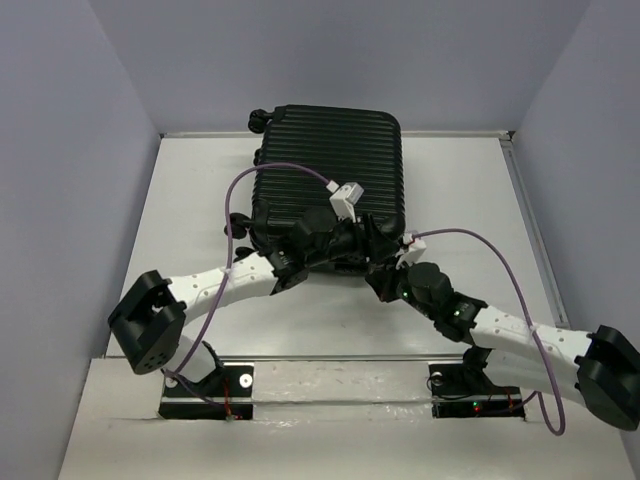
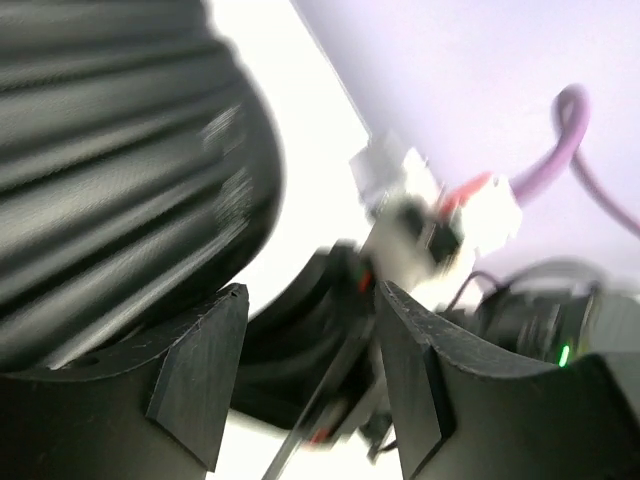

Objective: Pack the luggage

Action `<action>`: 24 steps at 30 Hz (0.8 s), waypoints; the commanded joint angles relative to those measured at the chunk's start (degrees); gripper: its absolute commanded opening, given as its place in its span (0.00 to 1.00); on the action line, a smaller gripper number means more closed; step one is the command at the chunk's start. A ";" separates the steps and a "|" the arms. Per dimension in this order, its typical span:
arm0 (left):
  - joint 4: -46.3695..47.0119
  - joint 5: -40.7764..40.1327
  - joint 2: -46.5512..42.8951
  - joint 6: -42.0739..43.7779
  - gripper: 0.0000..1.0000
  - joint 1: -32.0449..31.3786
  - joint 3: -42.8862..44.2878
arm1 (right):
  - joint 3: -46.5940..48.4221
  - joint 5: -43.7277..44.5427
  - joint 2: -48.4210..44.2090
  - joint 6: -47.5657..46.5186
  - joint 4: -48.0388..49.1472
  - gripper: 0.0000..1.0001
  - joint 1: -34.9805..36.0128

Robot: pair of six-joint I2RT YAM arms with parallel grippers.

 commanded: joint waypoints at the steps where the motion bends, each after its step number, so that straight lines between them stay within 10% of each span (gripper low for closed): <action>1: 4.43 -7.23 5.61 1.80 0.66 2.59 7.62 | 2.41 3.79 2.42 3.58 19.86 0.07 9.56; 6: 3.90 -3.55 4.05 -0.22 0.66 8.20 5.02 | 3.58 7.58 12.61 6.22 34.97 0.07 12.66; 14: -12.85 -7.91 -19.19 1.79 0.86 16.99 -4.12 | -0.57 11.28 5.08 6.83 22.38 0.07 7.66; 24: -41.01 -3.38 -40.25 9.10 0.99 50.20 -6.94 | 3.39 5.83 6.91 3.76 17.97 0.07 6.59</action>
